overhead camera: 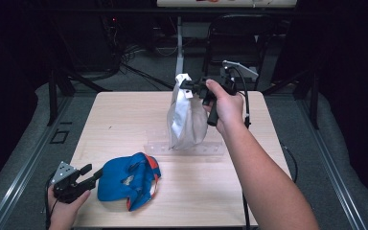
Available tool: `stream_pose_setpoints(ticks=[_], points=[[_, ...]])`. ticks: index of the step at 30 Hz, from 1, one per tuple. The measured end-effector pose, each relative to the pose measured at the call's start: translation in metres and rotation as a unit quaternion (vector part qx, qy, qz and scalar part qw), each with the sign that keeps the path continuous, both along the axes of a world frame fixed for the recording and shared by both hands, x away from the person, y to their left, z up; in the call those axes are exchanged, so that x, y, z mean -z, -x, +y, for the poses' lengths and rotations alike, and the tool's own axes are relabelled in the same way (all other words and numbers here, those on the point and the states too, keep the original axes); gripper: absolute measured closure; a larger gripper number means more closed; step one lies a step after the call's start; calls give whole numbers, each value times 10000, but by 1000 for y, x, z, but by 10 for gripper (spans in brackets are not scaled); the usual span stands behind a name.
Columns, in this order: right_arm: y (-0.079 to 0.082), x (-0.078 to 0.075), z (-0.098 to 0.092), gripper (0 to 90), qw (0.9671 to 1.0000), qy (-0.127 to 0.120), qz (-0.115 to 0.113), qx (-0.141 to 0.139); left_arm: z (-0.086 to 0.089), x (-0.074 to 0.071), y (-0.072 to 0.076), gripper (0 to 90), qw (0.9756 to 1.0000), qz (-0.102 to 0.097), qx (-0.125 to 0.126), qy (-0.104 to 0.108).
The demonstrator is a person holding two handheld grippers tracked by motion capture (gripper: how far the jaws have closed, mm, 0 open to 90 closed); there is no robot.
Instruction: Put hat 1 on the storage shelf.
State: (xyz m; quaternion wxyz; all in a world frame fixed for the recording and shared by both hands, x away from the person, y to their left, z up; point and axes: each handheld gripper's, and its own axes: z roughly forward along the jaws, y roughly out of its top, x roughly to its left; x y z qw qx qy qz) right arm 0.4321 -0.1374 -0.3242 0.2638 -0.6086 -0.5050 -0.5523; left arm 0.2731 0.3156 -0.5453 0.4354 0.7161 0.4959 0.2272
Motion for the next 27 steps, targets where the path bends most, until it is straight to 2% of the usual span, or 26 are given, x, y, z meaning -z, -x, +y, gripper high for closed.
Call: stream_pose_setpoints(ticks=[6,11,16,20,24,27], points=[[-5,1,11,815,10000,-42,-5,-1,-3,0,0,480,10000,-43,88,12],[-6,1,19,815,10000,42,-28,-3,-7,-1,0,481,9998,-78,165,-40],[-8,5,22,815,9999,104,-28,32,-11,-1,1,480,9996,-106,193,-156],[-8,11,22,814,9999,144,10,67,-13,-1,0,480,9996,-64,239,-138],[-9,18,19,815,9999,58,60,125,-16,-2,0,480,9995,-60,312,-74],[-9,19,18,814,9999,60,63,135,-20,-5,0,479,9992,-88,370,-145]])
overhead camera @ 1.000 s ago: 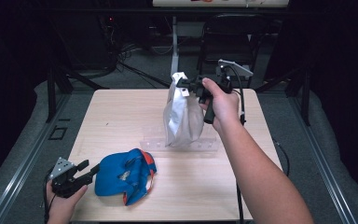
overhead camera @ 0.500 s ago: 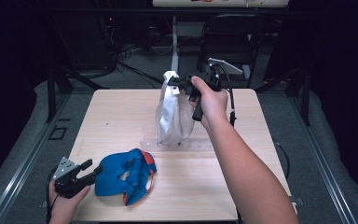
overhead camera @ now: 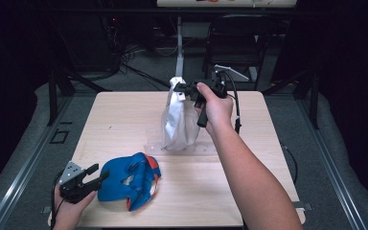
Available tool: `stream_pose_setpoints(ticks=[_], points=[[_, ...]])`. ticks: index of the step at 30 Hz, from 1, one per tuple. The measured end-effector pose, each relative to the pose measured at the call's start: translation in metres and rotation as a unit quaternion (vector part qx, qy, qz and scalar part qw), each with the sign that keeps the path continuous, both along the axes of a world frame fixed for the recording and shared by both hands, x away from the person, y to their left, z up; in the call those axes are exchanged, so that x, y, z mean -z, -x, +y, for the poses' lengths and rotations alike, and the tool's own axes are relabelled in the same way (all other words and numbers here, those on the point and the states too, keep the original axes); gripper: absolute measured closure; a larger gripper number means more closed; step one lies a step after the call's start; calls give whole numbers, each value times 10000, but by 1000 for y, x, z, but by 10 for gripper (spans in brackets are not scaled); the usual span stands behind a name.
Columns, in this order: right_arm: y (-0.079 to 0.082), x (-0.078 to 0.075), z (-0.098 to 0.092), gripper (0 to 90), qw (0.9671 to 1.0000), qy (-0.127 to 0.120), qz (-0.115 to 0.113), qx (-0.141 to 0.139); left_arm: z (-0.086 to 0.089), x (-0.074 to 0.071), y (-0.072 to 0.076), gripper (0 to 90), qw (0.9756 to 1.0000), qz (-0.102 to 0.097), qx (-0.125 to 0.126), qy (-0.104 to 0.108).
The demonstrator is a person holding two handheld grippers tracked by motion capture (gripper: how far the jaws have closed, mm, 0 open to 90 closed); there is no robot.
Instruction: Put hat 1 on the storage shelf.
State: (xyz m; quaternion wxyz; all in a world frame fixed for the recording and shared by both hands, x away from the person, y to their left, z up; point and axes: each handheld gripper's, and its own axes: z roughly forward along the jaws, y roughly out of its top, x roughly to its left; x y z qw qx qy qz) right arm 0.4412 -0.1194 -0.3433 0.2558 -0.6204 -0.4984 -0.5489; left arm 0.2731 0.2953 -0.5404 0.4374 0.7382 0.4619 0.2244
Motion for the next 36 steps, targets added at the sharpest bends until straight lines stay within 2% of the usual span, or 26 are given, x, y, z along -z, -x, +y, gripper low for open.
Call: stream_pose_setpoints(ticks=[2,4,5,7,12,15,16,17,18,20,21,22,23,27,28,31,32,36], points=[[0,2,0,814,10000,-56,24,2,-5,-4,-1,475,9999,-36,92,-37],[0,4,2,813,9999,-104,13,-14,-19,-13,-3,469,9994,-111,300,-128],[0,4,2,813,9999,-104,13,-14,-19,-13,-3,469,9994,-111,300,-128],[1,3,3,813,9999,-107,18,-33,-38,-22,-6,469,9980,-190,521,-302],[2,2,6,812,9999,-115,-16,-50,-69,-35,-21,469,9964,-333,691,-372],[3,2,6,812,9999,-115,-3,-96,-91,-39,-29,455,9948,-310,883,-395],[3,2,6,812,9999,-115,-3,-96,-91,-39,-29,453,9948,-310,883,-395],[4,1,6,812,9999,-112,-11,-106,-104,-42,-33,452,9934,-356,1000,-425],[4,1,6,811,9999,-112,-13,-110,-110,-42,-35,451,9930,-375,1035,-418],[4,1,6,811,9999,-121,-22,-109,-116,-43,-37,447,9927,-385,1051,-440],[5,1,6,811,9998,-122,-23,-124,-126,-44,-41,445,9925,-400,1075,-426],[5,1,6,811,9998,-122,-23,-124,-126,-44,-41,442,9925,-400,1075,-426],[5,1,7,811,9998,-118,-22,-131,-135,-44,-44,442,9925,-423,1075,-400],[6,1,8,811,9998,-126,-30,-141,-146,-44,-49,441,9918,-387,1148,-394],[6,0,8,811,9998,-121,-17,-171,-153,-44,-51,440,9912,-387,1196,-424],[6,1,8,811,9998,-130,-27,-174,-159,-43,-53,441,9907,-358,1226,-476],[7,0,8,811,9997,-130,-17,-192,-163,-41,-55,441,9900,-346,1248,-556],[7,1,9,811,9997,-135,-32,-209,-168,-38,-58,444,9900,-262,1237,-632]])
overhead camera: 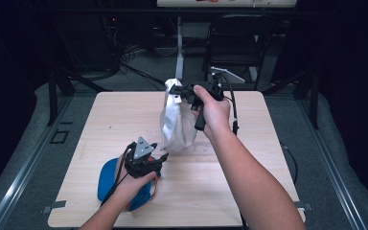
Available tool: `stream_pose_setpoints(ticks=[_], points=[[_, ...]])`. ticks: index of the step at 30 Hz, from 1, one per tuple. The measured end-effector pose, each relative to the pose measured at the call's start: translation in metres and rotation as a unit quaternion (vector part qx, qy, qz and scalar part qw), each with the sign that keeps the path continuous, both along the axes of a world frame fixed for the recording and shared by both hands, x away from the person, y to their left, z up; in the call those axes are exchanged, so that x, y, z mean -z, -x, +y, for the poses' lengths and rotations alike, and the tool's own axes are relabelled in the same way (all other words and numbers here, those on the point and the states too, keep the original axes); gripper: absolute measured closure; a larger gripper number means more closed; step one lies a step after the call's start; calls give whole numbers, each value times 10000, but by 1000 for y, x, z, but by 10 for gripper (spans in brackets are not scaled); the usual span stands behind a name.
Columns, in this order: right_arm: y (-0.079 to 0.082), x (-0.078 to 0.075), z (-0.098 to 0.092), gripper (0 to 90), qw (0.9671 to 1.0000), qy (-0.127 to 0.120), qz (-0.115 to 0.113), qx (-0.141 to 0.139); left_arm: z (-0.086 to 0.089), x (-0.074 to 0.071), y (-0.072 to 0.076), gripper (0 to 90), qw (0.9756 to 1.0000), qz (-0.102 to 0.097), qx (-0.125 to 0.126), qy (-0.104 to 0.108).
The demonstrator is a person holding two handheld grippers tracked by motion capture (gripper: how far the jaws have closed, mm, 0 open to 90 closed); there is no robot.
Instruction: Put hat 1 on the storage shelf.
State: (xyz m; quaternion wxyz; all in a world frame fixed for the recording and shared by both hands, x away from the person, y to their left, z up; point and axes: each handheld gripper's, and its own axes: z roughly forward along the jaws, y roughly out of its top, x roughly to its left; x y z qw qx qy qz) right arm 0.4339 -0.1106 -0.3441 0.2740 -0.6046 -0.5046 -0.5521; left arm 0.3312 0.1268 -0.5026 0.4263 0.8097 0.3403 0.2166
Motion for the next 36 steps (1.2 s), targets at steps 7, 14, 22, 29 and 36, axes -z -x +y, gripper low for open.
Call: stream_pose_setpoints(ticks=[7,14,22,29,36], points=[[2,-1,2,811,10000,-13,4,-44,1,4,-9,617,9997,232,-80,45],[3,-1,0,811,10000,-7,-13,-46,4,5,-8,787,9999,139,3,-85],[3,-2,2,811,10000,-41,-23,-49,13,4,-11,843,9997,199,126,-93],[1,2,3,810,10000,-54,-13,-45,23,6,-16,853,9994,304,95,120],[-3,5,6,806,10000,8,45,-54,18,7,-14,853,9990,377,99,211]])
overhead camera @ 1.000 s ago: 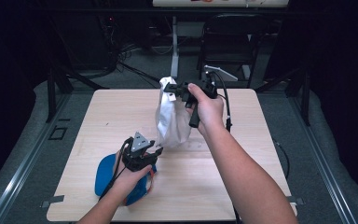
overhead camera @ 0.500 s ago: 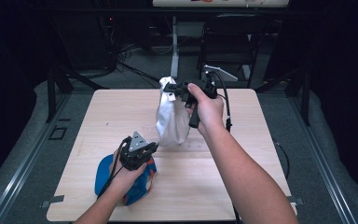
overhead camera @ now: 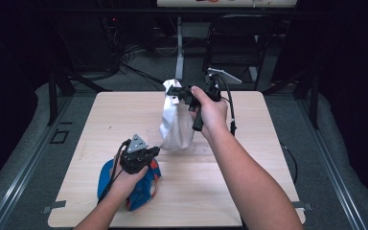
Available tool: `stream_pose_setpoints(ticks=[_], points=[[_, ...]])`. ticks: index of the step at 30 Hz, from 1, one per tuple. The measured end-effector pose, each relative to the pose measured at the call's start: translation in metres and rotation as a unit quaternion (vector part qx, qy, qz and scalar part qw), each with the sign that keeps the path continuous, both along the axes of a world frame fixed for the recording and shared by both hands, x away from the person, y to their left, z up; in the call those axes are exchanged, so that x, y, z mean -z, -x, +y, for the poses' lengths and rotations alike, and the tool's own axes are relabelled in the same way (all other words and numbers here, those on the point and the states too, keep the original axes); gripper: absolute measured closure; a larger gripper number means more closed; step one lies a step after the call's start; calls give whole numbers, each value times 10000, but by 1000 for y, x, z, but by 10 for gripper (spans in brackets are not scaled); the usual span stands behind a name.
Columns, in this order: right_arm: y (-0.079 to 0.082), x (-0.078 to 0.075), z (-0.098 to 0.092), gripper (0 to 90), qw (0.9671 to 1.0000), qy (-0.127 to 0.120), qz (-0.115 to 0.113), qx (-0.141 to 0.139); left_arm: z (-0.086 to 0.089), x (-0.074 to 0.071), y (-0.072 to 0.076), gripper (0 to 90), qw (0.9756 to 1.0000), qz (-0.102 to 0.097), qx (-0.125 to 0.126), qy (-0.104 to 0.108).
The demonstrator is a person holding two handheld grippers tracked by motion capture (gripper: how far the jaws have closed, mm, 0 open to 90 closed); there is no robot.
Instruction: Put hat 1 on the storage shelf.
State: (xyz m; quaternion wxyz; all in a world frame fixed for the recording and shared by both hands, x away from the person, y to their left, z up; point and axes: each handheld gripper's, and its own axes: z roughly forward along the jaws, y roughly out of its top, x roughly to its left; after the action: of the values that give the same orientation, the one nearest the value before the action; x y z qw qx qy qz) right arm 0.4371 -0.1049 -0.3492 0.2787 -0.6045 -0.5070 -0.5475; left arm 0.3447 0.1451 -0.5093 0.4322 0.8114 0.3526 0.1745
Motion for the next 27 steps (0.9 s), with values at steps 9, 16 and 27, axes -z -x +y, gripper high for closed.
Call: stream_pose_setpoints(ticks=[9,16,27], points=[[-11,4,1,804,10000,-6,66,22,1,0,-1,868,10000,54,-37,1],[-16,3,9,802,10000,33,54,-45,4,-3,2,702,9999,-21,118,-6],[-15,2,20,801,9998,31,28,-179,-18,-9,-6,540,9992,-258,32,-308]])
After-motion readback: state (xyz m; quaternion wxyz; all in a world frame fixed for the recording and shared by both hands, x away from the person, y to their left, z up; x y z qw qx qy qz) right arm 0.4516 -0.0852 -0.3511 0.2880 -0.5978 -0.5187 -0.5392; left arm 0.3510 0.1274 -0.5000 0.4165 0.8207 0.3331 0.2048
